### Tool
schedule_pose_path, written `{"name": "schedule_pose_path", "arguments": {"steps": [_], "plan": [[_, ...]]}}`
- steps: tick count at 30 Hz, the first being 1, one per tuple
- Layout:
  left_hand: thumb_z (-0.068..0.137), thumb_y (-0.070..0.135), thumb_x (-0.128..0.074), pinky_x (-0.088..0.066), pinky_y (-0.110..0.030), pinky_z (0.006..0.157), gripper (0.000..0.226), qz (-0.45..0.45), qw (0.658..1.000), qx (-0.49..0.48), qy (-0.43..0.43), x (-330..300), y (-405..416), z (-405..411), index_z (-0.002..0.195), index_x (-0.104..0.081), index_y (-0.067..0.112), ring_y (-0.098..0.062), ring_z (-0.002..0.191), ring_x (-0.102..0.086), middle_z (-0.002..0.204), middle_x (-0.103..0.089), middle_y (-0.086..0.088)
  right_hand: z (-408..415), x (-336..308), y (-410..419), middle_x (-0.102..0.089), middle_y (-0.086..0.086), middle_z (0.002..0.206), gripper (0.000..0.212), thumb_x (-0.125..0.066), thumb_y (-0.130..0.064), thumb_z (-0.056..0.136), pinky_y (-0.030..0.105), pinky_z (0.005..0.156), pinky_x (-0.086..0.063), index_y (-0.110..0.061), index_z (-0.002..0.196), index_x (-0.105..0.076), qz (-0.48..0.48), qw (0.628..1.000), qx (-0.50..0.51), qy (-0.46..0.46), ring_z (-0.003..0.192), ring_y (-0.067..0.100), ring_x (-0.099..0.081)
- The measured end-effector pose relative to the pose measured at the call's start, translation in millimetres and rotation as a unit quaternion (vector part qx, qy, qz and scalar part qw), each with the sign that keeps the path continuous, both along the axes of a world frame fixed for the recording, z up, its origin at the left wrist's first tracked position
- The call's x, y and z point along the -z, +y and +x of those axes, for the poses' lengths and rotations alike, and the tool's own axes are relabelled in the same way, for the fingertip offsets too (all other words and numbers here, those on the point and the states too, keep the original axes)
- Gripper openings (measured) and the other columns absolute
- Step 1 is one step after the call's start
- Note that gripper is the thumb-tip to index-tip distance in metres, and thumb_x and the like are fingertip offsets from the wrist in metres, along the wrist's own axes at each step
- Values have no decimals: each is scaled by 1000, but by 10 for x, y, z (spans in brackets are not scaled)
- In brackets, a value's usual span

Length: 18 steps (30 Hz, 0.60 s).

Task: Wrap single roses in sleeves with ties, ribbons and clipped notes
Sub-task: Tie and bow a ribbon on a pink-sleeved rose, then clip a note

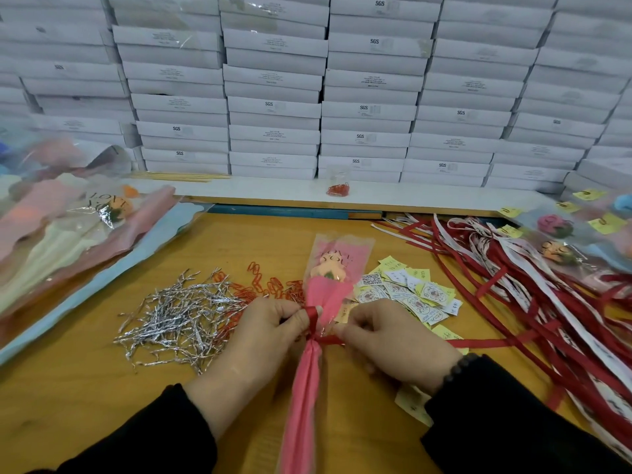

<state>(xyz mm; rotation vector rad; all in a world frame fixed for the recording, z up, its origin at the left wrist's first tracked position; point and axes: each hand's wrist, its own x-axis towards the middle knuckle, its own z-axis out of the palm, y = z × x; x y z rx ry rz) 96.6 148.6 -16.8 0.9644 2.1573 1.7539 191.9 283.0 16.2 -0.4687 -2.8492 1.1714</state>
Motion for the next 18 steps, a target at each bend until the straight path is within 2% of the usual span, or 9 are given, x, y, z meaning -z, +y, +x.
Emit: {"name": "schedule_pose_path", "arguments": {"steps": [2, 4, 6, 10, 15, 17, 18], "plan": [[83, 24, -64, -28, -17, 43, 37, -13, 1000, -6, 19, 9, -5, -10, 65, -66, -9, -6, 40, -32, 41, -42, 6, 25, -29, 42, -46, -3, 44, 36, -47, -27, 95, 25, 48, -38, -12, 63, -53, -168, 984, 23, -47, 44, 13, -47], [82, 27, -64, -29, -17, 43, 35, -23, 999, -6, 25, 6, -7, -5, 62, -68, -1, -6, 41, -32, 42, -42, 7, 42, -50, 68, -46, -1, 44, 37, -42, -18, 96, 23, 43, -37, -10, 62, -55, -326, 944, 34, -47, 44, 14, -51], [83, 23, -64, -30, -15, 44, 33, -19, 1000, -6, 19, 3, -11, -5, 57, -68, 3, -5, 40, -34, 42, -44, 7, 47, -52, 92, -49, 2, 48, 38, -39, -12, 96, 20, 39, -37, -7, 65, -60, -418, 908, 27, -25, 46, 14, -54], [84, 24, -64, -24, -20, 45, 44, -31, 998, -14, 46, -1, -24, -15, 60, -56, -12, -10, 45, -27, 48, -35, 0, 15, -20, 106, -57, 5, 58, 32, -39, -5, 96, 17, 34, -35, 0, 82, -68, -526, 850, 11, 6, 42, 12, -53], [85, 23, -64, -27, -16, 45, 42, -48, 998, -3, 39, -14, -27, -8, 43, -59, 20, -3, 42, -33, 40, -39, 10, -20, 18, 61, -54, 9, 57, 33, -33, 11, 90, 12, 28, -23, 6, 90, -66, -622, 781, 17, 48, 30, 4, -34], [85, 21, -64, -29, -14, 46, 43, -48, 998, 1, 34, -14, -26, -7, 42, -60, 25, -2, 42, -37, 40, -43, 10, -32, 41, 3, -57, 10, 57, 30, -35, 12, 90, 11, 27, -21, 6, 95, -64, -622, 780, 32, 65, 28, 3, -32], [84, 21, -65, -30, -15, 46, 41, -46, 998, 1, 34, -15, -27, -9, 43, -61, 24, -1, 44, -38, 42, -45, 9, -36, 56, -25, -60, 11, 58, 27, -38, 12, 90, 11, 27, -21, 6, 99, -63, -606, 790, 44, 75, 27, 3, -31]]}}
